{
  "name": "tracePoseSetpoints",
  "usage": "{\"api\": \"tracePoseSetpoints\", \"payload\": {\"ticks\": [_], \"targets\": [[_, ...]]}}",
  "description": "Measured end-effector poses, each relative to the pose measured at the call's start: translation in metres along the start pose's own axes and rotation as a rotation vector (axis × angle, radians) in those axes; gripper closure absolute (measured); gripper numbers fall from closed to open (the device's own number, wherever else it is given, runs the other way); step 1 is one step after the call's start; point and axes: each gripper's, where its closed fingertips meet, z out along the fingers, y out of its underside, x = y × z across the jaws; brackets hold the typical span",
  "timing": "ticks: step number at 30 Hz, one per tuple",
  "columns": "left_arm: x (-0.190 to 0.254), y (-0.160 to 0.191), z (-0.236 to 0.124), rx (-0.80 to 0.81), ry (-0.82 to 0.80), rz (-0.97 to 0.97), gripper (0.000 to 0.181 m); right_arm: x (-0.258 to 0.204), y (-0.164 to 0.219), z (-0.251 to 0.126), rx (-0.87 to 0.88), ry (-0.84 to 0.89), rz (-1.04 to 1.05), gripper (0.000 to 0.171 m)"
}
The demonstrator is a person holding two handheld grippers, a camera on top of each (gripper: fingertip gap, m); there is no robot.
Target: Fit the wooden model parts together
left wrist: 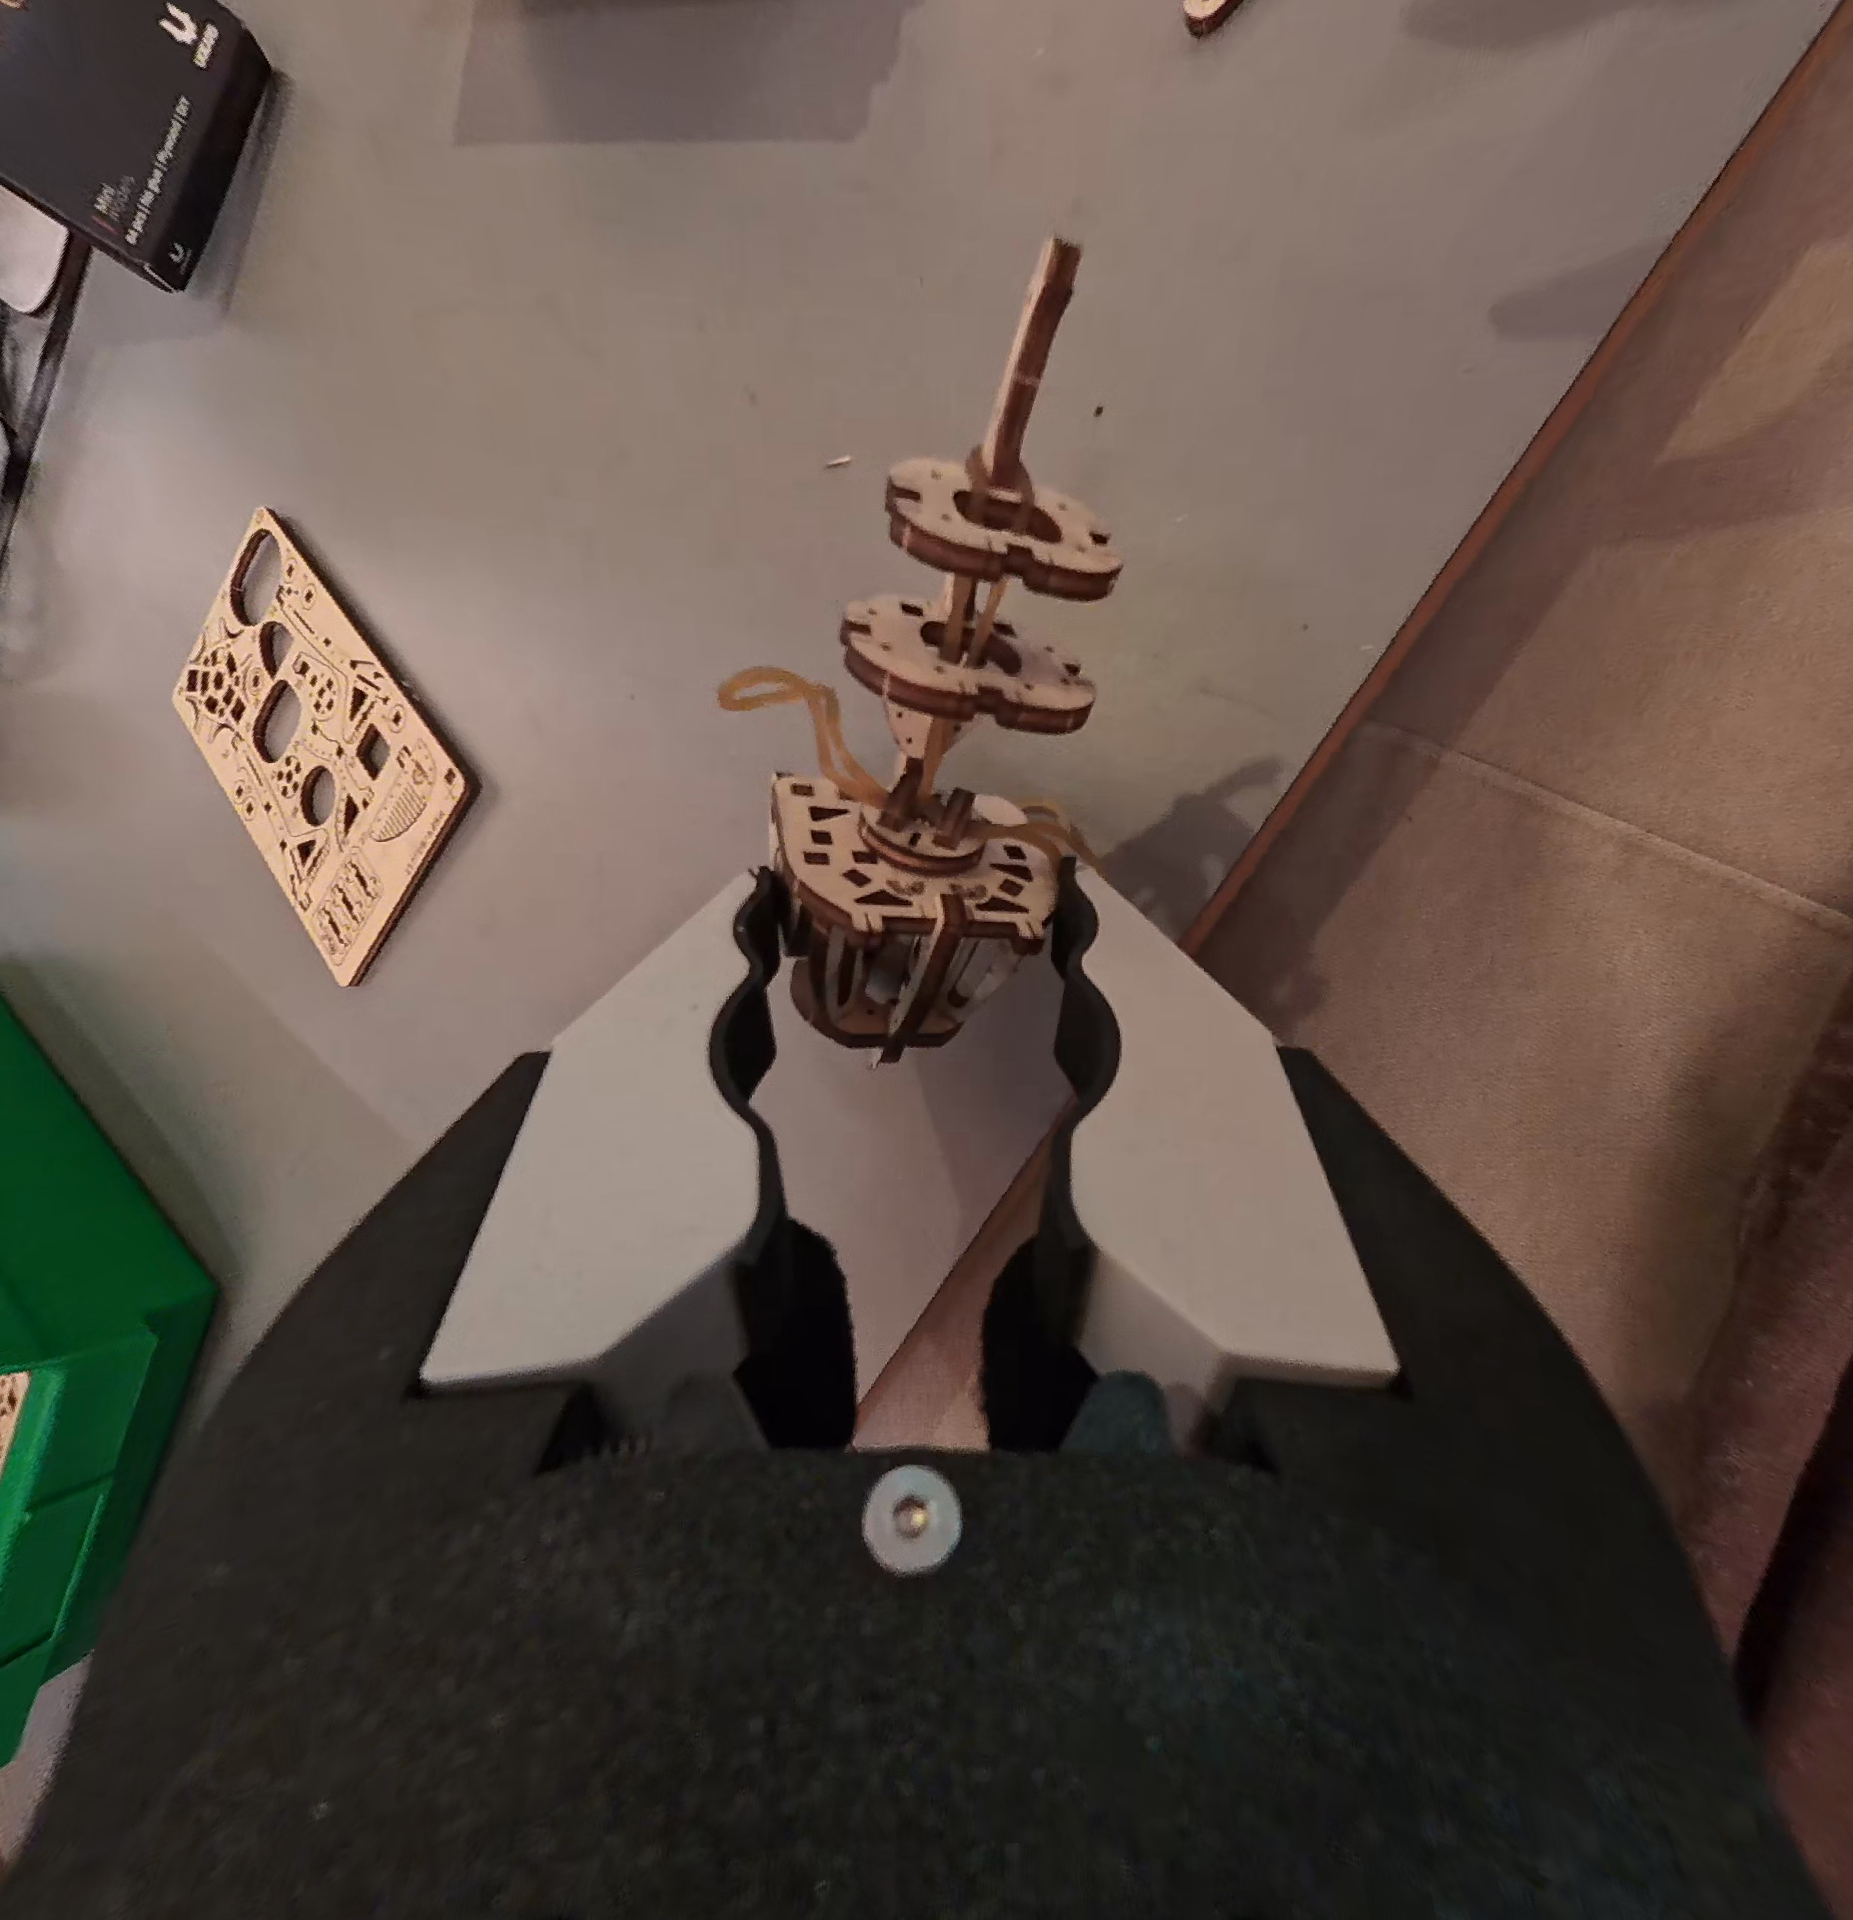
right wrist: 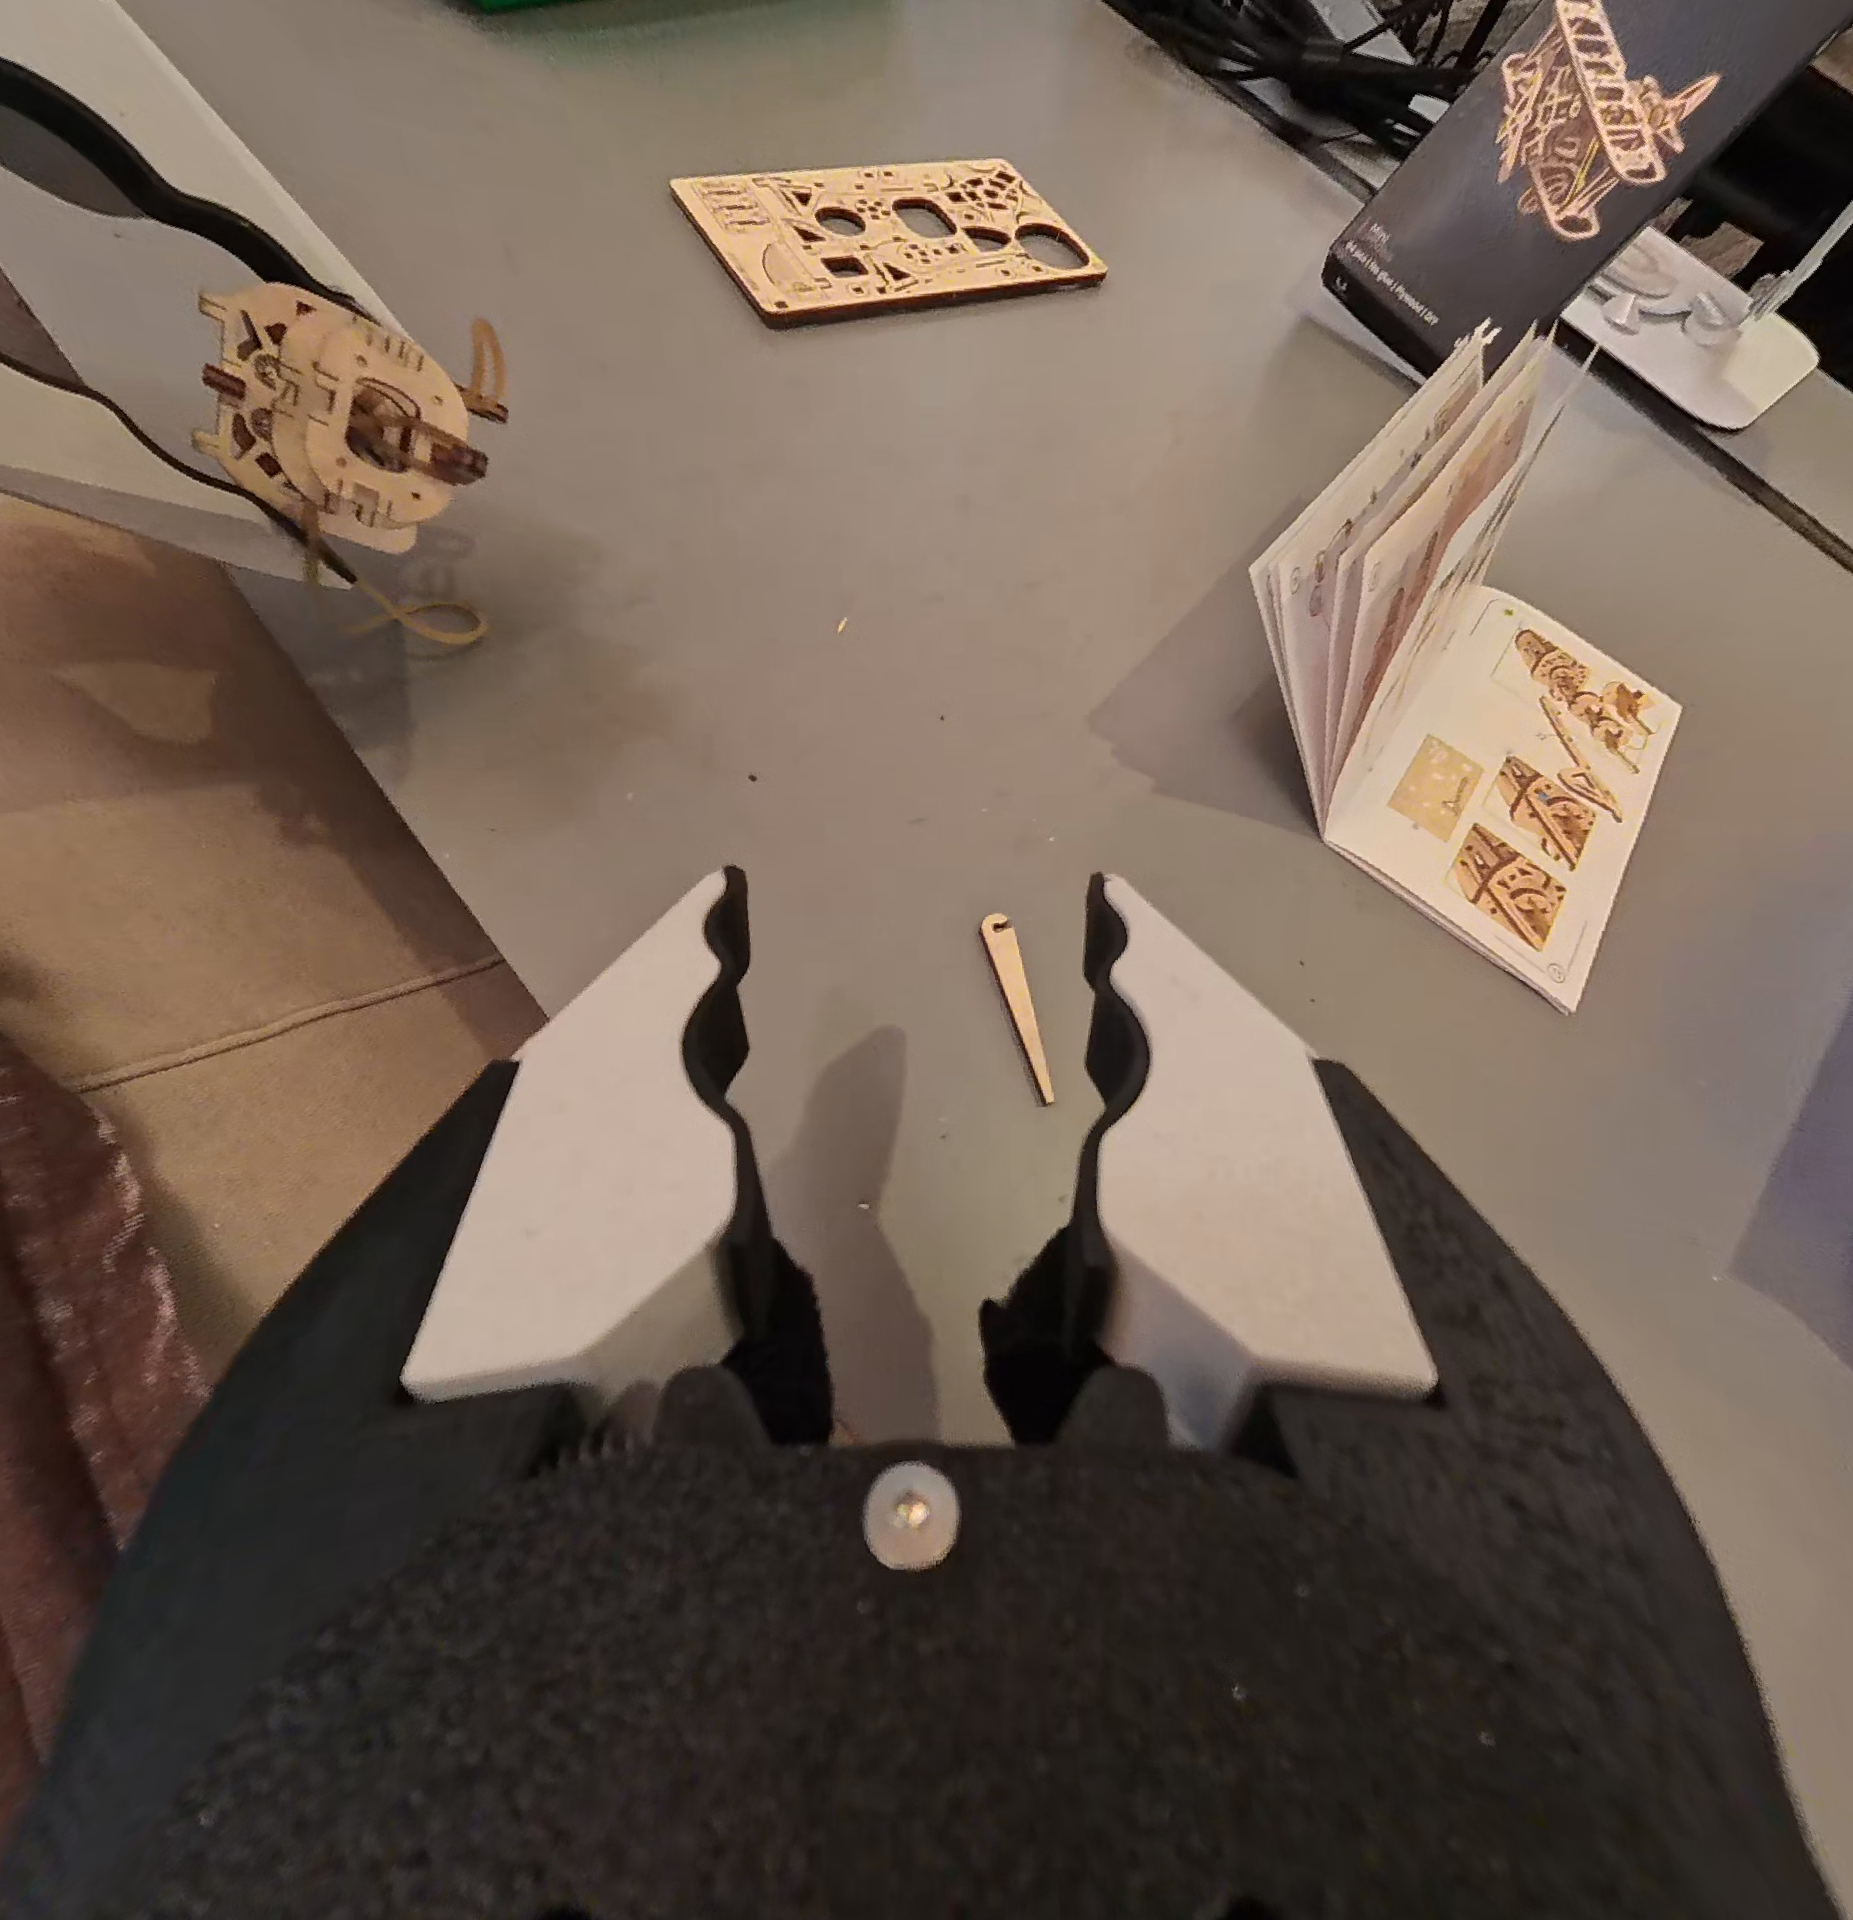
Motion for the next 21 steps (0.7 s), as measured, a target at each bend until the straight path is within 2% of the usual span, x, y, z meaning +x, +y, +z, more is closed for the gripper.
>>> {"api": "tracePoseSetpoints", "payload": {"ticks": [21], "targets": [[0.0012, 0.0029, 0.0019, -0.017, 0.006, 0.002, 0.130, -0.0008, 0.0024, 0.0011, -0.011, 0.001, -0.016, 0.107]]}}
